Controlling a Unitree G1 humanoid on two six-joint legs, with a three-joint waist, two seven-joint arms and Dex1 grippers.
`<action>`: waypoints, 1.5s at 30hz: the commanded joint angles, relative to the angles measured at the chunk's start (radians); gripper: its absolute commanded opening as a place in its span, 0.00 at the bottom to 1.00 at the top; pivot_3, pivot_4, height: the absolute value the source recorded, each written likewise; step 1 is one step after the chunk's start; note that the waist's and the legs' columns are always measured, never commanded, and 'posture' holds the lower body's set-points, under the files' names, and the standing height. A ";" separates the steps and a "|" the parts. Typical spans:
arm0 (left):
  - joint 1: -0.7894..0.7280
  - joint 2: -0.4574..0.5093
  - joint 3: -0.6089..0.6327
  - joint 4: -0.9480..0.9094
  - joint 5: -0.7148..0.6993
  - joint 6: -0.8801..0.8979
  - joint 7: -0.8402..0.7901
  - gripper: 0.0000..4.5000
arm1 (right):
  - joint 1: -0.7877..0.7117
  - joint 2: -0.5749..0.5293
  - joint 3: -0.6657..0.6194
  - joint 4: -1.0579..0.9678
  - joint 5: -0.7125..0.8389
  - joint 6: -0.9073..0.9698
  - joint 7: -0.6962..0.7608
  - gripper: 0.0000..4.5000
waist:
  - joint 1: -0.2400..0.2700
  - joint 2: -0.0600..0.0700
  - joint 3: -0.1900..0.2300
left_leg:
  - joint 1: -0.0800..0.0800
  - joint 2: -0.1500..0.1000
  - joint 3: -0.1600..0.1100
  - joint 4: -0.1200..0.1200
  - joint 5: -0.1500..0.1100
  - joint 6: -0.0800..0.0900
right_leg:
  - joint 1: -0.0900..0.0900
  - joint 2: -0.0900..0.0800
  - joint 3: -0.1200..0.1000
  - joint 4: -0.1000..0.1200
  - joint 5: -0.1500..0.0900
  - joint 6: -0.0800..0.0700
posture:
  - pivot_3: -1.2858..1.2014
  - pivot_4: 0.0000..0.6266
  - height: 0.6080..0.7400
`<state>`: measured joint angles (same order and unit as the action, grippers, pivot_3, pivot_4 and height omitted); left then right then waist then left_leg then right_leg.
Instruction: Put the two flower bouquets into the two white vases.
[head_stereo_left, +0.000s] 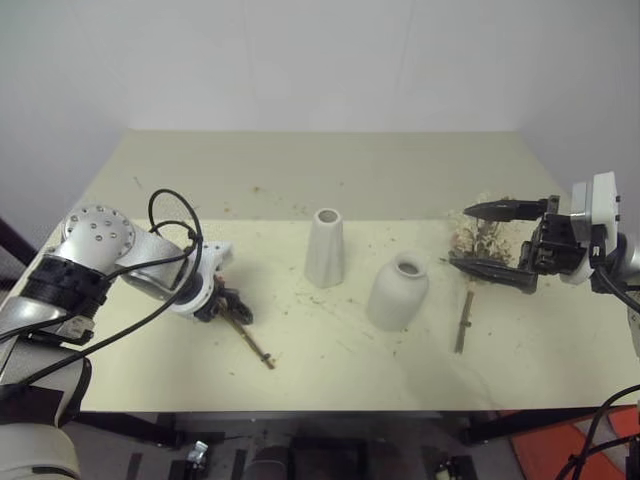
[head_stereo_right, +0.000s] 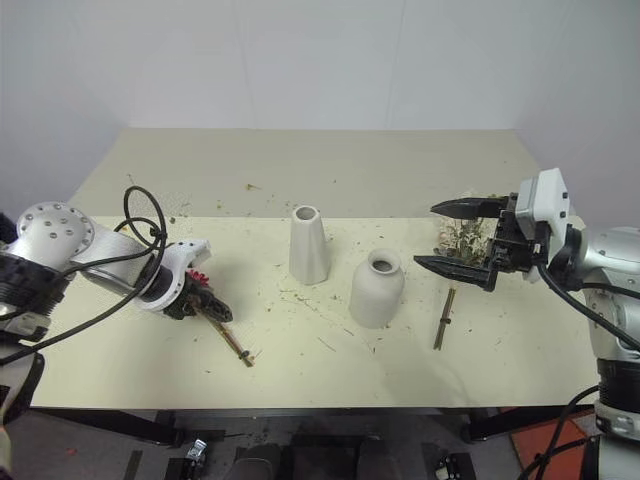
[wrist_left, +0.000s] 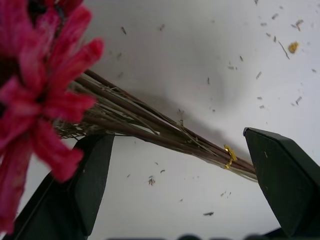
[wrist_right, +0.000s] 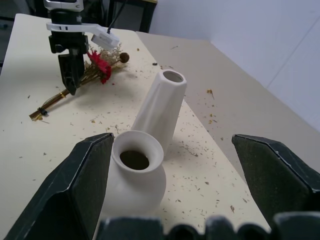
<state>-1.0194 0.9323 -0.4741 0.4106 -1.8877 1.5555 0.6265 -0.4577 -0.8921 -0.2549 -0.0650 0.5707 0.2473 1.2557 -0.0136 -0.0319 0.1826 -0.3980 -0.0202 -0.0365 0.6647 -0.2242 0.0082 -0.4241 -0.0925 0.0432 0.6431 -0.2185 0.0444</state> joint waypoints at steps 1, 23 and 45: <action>-0.013 -0.026 -0.004 0.013 -0.077 -0.054 0.116 1.00 | 0.006 -0.003 -0.049 -0.041 0.023 -0.009 -0.023 0.98 | 0.001 0.000 0.000 | 0.000 0.000 0.000 0.000 0.000 0.000 | 0.000 0.000 0.000 0.000 0.000 0.000 | 0.52 0.24 1.00; 0.073 -0.056 0.143 0.001 -0.084 -0.117 0.330 0.01 | 0.051 -0.024 -0.068 -0.058 0.051 0.007 -0.031 1.00 | 0.000 0.000 0.000 | 0.002 -0.003 0.000 0.000 0.000 -0.001 | 0.002 0.000 0.000 0.000 0.000 0.000 | 0.52 0.24 1.00; 0.170 -0.076 0.458 -0.477 0.967 -0.910 -0.946 0.01 | 0.054 -0.082 -0.090 0.019 0.081 0.094 0.012 1.00 | 0.004 0.000 0.000 | -0.001 -0.002 0.010 0.000 0.001 -0.001 | 0.003 0.001 -0.001 -0.004 0.000 0.000 | 0.52 0.24 1.00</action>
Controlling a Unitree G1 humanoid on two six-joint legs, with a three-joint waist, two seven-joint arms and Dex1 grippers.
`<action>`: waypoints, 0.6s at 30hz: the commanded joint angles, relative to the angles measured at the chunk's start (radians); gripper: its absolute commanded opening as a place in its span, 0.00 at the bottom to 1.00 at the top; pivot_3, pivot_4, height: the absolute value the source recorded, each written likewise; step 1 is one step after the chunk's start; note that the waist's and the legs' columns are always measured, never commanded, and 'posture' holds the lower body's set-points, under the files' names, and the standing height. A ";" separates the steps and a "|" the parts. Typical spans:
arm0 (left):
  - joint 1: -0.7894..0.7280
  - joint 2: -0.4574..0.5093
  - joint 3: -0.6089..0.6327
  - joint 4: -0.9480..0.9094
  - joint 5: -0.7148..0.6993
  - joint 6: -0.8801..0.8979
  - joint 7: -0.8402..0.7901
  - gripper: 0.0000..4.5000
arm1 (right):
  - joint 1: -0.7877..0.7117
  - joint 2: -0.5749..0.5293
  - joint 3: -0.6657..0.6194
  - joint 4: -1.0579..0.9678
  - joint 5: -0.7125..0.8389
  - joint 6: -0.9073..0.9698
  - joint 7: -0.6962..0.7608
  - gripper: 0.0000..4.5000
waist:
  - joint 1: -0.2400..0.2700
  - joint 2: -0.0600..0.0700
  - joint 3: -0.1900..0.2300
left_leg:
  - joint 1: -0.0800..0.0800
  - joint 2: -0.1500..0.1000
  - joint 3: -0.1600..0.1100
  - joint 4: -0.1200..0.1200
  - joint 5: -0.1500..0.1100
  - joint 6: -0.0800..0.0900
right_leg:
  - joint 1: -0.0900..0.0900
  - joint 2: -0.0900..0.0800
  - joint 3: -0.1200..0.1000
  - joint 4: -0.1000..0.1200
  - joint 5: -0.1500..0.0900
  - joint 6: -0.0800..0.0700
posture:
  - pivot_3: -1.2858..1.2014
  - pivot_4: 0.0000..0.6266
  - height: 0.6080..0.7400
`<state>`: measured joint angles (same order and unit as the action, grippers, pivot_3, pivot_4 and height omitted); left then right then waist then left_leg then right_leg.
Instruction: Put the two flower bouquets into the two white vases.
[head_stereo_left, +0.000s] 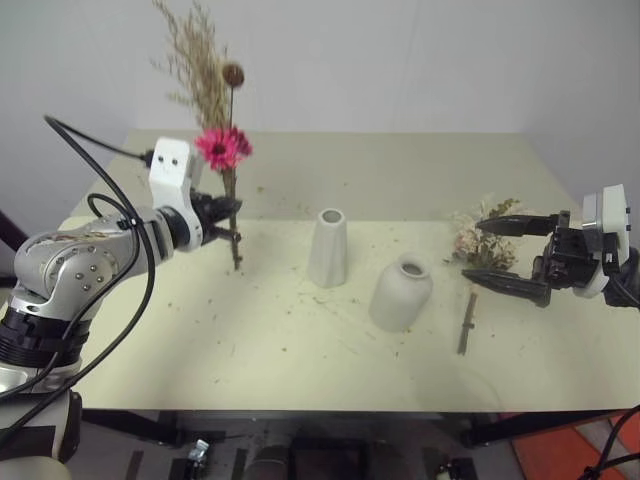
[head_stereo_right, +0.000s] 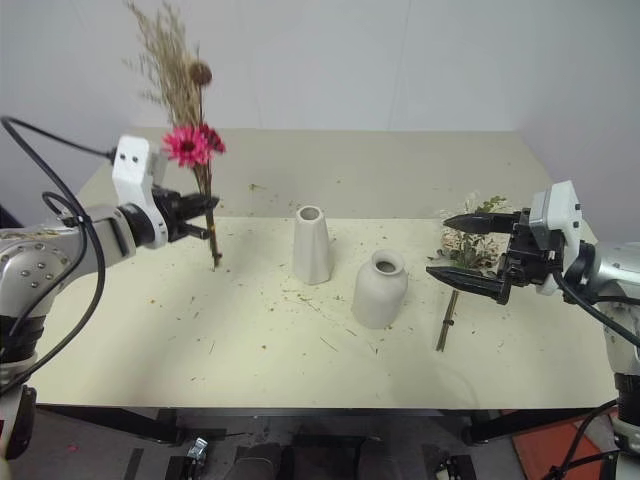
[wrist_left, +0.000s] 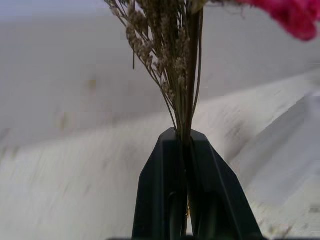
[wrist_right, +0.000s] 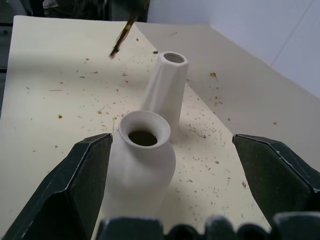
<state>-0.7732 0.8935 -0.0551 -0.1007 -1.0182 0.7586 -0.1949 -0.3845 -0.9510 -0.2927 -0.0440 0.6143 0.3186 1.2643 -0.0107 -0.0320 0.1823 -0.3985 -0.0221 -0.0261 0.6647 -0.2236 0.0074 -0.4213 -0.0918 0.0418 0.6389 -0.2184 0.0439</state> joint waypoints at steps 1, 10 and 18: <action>-0.114 -0.075 0.048 0.074 0.111 -0.132 -0.151 0.01 | -0.019 -0.024 -0.055 -0.002 0.042 0.035 -0.002 1.00 | 0.002 0.000 0.000 | 0.000 0.000 0.000 0.000 0.000 0.000 | 0.000 0.000 0.000 0.000 0.000 0.000 | 0.52 0.24 1.00; -0.326 -0.328 0.050 0.288 0.266 -0.232 -0.369 0.01 | -0.001 -0.027 -0.081 -0.029 0.058 0.079 -0.031 1.00 | -0.001 0.000 0.000 | -0.001 0.000 0.000 0.001 0.000 0.001 | 0.000 0.000 0.000 -0.001 0.001 0.001 | 0.52 0.24 1.00; -0.347 -0.446 0.044 0.309 0.342 -0.213 -0.486 0.01 | 0.059 -0.023 -0.138 -0.096 0.070 0.106 -0.069 1.00 | -0.005 -0.001 0.000 | -0.001 0.000 0.000 0.001 0.000 0.001 | -0.001 0.000 0.000 0.000 0.001 0.002 | 0.52 0.24 1.00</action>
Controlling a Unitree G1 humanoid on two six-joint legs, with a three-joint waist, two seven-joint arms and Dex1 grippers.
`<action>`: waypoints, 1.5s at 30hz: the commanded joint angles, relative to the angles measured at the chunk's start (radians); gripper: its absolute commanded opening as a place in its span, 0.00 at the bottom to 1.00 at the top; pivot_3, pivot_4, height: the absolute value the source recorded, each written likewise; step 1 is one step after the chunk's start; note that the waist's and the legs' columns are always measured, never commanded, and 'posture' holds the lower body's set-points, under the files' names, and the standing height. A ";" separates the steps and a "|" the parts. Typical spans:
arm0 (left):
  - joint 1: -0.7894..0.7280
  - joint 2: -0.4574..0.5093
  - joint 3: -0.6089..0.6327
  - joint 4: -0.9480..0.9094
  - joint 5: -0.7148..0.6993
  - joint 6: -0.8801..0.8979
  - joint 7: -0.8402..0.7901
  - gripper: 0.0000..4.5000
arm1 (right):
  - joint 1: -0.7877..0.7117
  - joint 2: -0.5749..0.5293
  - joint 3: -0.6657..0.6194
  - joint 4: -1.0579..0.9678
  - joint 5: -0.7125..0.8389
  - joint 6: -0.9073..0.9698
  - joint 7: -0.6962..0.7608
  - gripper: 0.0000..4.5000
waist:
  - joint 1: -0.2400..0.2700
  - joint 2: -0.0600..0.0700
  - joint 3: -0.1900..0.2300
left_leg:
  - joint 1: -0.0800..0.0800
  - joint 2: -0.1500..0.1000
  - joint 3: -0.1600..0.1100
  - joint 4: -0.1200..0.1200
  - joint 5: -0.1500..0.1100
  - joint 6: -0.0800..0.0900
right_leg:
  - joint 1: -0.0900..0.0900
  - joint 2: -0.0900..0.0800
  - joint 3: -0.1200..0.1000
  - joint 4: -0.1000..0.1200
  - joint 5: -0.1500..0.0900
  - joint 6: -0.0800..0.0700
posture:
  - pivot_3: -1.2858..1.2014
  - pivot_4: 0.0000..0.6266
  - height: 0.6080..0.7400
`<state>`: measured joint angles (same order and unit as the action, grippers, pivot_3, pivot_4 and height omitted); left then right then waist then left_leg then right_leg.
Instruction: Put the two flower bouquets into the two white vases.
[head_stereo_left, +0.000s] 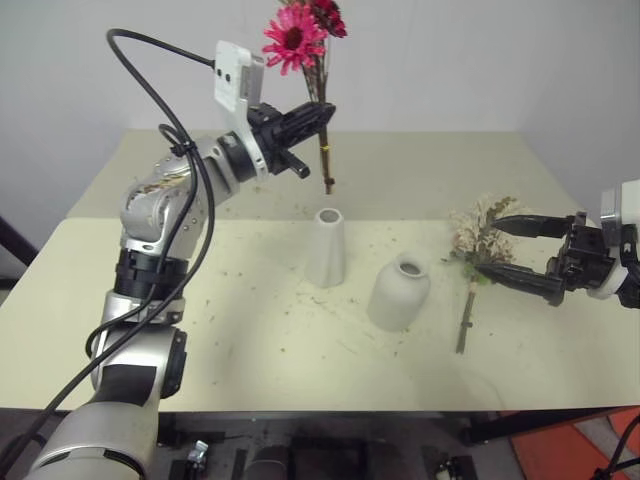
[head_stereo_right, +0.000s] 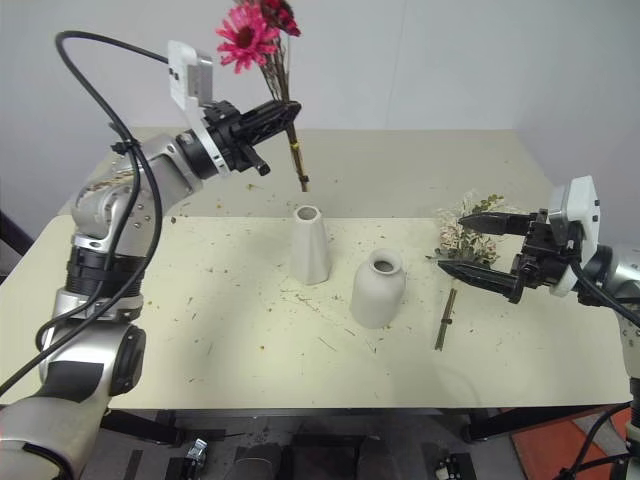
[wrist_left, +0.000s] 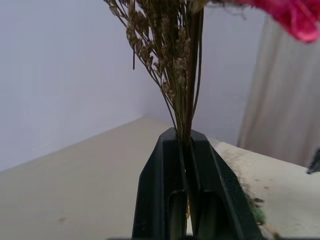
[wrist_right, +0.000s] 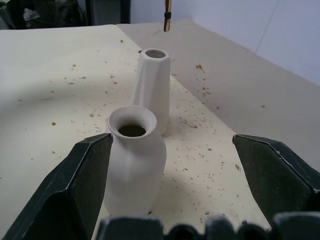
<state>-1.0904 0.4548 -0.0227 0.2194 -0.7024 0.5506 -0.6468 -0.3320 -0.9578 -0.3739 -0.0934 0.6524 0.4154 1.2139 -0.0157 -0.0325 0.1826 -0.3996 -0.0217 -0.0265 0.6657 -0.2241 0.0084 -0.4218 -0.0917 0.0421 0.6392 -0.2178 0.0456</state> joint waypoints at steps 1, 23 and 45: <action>-0.028 -0.012 0.011 -0.013 0.033 0.000 -0.045 0.01 | 0.014 -0.015 -0.064 -0.055 0.034 0.013 -0.022 1.00 | 0.001 0.000 0.000 | 0.000 0.000 0.000 0.000 0.000 0.000 | 0.000 0.000 0.000 0.000 0.000 0.000 | 0.52 0.24 1.00; 0.035 -0.050 0.011 -0.019 0.180 0.021 -0.104 0.01 | 0.064 -0.005 -0.082 -0.112 0.064 0.014 -0.077 1.00 | 0.002 0.000 0.000 | 0.000 0.000 0.000 0.001 0.000 0.000 | 0.000 0.000 0.000 0.000 0.000 0.000 | 0.52 0.24 1.00; 0.275 0.114 0.049 -0.317 0.145 0.257 -0.162 0.81 | 0.094 -0.010 -0.081 -0.105 0.050 0.018 -0.080 1.00 | -0.005 0.000 0.000 | 0.001 0.002 -0.001 0.001 0.000 0.000 | 0.000 0.001 0.000 0.001 0.000 0.000 | 0.52 0.24 1.00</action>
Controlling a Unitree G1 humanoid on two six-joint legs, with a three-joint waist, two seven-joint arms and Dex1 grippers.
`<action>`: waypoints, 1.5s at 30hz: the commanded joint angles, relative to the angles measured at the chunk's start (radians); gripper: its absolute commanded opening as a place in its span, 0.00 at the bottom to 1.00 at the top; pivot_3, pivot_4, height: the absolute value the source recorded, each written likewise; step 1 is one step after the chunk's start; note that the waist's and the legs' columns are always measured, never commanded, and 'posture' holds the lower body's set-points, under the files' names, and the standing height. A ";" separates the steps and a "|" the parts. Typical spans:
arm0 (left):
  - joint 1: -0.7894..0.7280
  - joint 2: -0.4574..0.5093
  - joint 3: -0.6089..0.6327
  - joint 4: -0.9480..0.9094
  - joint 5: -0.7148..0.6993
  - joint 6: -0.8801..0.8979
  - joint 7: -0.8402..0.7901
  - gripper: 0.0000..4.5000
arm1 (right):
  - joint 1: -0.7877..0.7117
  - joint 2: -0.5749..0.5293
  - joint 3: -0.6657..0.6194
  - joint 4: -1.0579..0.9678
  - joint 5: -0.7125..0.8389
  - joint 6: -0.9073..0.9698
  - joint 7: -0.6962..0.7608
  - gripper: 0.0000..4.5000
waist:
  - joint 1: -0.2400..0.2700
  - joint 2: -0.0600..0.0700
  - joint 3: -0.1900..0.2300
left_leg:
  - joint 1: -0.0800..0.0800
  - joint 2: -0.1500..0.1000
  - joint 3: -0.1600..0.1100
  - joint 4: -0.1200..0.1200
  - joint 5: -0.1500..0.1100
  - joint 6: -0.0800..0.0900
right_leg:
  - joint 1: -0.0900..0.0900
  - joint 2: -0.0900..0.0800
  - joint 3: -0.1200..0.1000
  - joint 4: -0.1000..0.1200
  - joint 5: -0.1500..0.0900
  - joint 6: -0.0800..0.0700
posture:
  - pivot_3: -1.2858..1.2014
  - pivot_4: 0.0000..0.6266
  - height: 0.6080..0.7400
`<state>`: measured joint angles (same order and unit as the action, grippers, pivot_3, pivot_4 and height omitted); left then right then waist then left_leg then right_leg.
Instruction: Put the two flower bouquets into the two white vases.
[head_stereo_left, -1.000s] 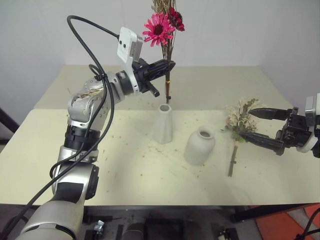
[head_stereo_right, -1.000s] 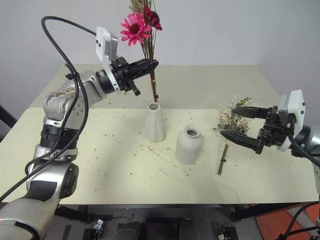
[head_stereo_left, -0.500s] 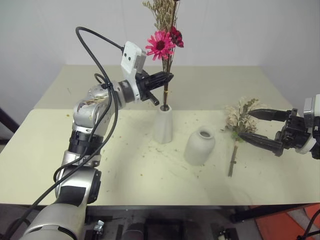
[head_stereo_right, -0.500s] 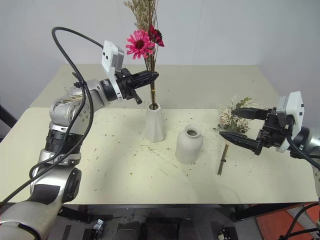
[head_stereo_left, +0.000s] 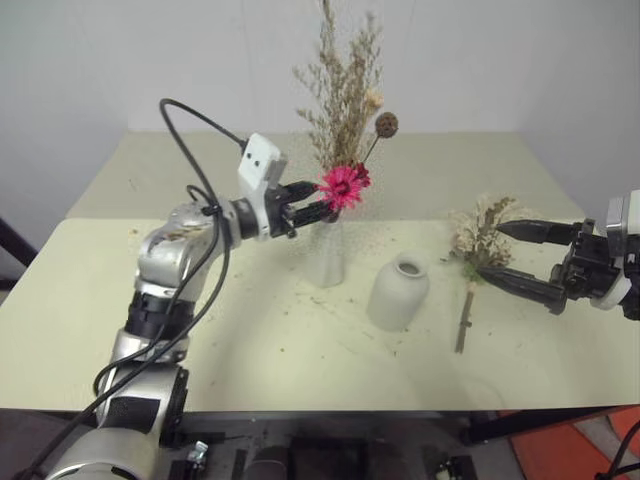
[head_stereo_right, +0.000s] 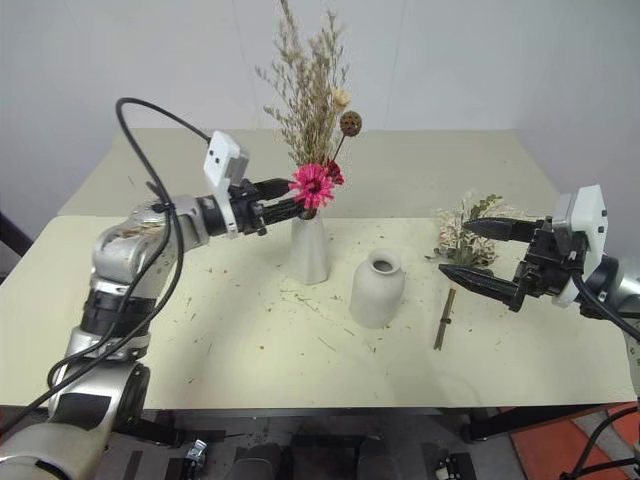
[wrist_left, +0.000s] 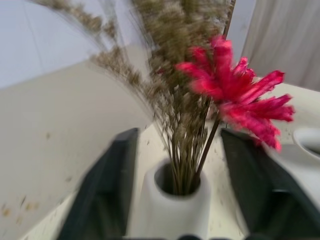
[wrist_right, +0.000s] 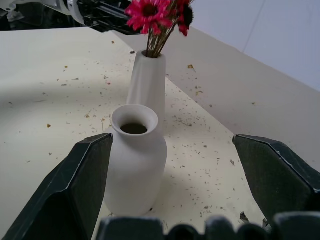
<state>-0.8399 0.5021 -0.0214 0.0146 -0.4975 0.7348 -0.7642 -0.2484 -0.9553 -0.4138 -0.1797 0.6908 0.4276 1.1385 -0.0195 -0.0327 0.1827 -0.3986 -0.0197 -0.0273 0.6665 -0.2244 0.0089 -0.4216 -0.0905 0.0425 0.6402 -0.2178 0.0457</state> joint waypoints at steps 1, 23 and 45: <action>0.047 0.107 0.058 -0.148 -0.086 0.100 -0.076 0.88 | 0.021 -0.018 -0.039 -0.017 0.003 0.013 -0.009 1.00 | -0.001 0.000 0.000 | 0.000 0.000 0.000 0.000 0.000 0.000 | 0.000 0.000 0.000 0.000 0.000 0.000 | 0.52 0.24 1.00; 0.049 0.349 0.038 -0.119 -0.160 -0.109 -0.627 0.99 | -0.616 -0.065 0.483 0.291 -0.074 1.187 -0.570 1.00 | 0.002 0.000 0.000 | -0.005 0.001 0.002 0.000 -0.001 0.001 | -0.002 0.000 -0.001 -0.005 0.000 -0.001 | 0.52 0.24 1.00; 0.119 0.349 0.082 -0.188 -0.190 -0.098 -0.570 1.00 | -0.863 0.219 0.593 0.883 -0.436 0.909 -0.639 0.07 | -0.023 0.001 0.000 | -0.006 0.001 0.001 0.001 -0.001 0.002 | -0.003 0.001 -0.001 -0.008 0.003 0.001 | 0.52 0.24 1.00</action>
<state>-0.7160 0.8378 0.0237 -0.1438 -0.6696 0.6374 -1.3419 -1.0831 -0.7203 0.1958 0.7097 0.2745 1.3592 0.4917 -0.0424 -0.0319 0.1828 -0.4051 -0.0190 -0.0259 0.6671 -0.2254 0.0109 -0.4244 -0.0894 0.0411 0.6323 -0.2147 0.0462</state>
